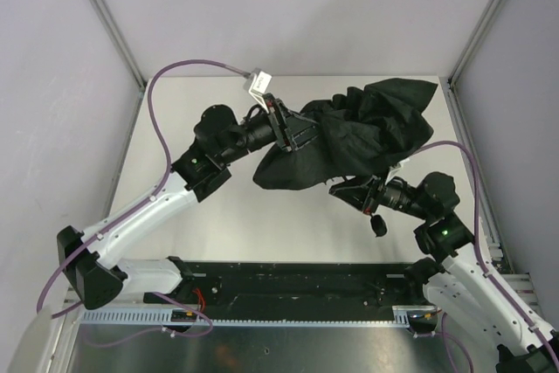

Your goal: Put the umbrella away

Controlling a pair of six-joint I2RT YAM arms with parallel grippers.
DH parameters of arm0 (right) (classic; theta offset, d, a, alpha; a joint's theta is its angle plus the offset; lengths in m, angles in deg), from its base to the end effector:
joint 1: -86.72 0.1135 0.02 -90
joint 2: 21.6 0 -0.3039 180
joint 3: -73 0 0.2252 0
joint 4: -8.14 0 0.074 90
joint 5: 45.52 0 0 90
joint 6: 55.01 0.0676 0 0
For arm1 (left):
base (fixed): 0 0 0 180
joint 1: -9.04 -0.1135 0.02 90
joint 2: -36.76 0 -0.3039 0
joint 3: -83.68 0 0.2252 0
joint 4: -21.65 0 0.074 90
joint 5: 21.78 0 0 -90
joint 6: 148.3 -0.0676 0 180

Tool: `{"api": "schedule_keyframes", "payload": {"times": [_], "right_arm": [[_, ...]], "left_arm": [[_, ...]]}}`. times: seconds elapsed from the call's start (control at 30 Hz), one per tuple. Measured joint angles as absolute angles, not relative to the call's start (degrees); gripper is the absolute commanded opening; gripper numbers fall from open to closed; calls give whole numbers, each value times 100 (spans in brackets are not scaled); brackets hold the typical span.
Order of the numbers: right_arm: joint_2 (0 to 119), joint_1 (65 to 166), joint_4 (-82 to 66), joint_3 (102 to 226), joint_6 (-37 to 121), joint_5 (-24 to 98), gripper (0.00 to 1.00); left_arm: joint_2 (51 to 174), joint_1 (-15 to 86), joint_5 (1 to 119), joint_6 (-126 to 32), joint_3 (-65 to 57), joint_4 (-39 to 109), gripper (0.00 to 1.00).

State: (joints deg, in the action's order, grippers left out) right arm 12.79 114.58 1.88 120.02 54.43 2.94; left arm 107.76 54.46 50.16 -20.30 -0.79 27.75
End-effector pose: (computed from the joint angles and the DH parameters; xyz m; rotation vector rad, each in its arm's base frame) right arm 0.0788 0.0923 0.3482 -0.7343 1.4296 1.1776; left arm 0.1796 -0.2121 0.4710 0.3891 1.5655 -1.3899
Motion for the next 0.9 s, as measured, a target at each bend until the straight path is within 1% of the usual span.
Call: {"api": "schedule_keyframes", "payload": {"times": [0.1,0.17,0.2,0.27,0.3,0.37,0.43,0.5,0.57,0.7,0.77,0.83,0.9], "right_arm": [[1329,11515,142,12004,5460,263,0],[1391,11600,68,12004,5439,220,0],[1428,11666,55,12004,5436,198,3],[1496,11788,57,12004,5441,191,21],[1530,11843,59,12004,5469,202,32],[1589,11939,46,12009,5609,303,51],[1644,12028,9,12042,5758,534,64],[1659,12101,-66,12072,5900,799,72],[1655,12201,-234,12098,5983,1177,75],[1589,12487,-693,12105,6055,1848,76],[1478,12660,-944,12105,6081,2215,72],[1290,12839,-1169,12105,6072,2532,65],[1085,13021,-1266,12107,6055,2737,59]], "left_arm": [[10695,5427,4972,-1910,107,2546,15],[10586,5444,4948,-1768,253,2380,7],[10507,5464,4950,-1716,358,2303,3],[10287,5466,5005,-1626,629,2163,1],[10177,5464,5066,-1628,771,2115,0],[9987,5460,5186,-1683,1016,2087,0],[9775,5455,5379,-1831,1302,2109,0],[9572,5451,5685,-1998,1578,2181,0],[9384,5446,6019,-2179,1768,2308,0],[9054,5427,6823,-2492,1882,2719,0],[8910,5414,7267,-2566,1882,2915,0],[8800,5394,7674,-2577,1877,3154,0],[8748,5381,7945,-2579,1877,3361,0]]}}
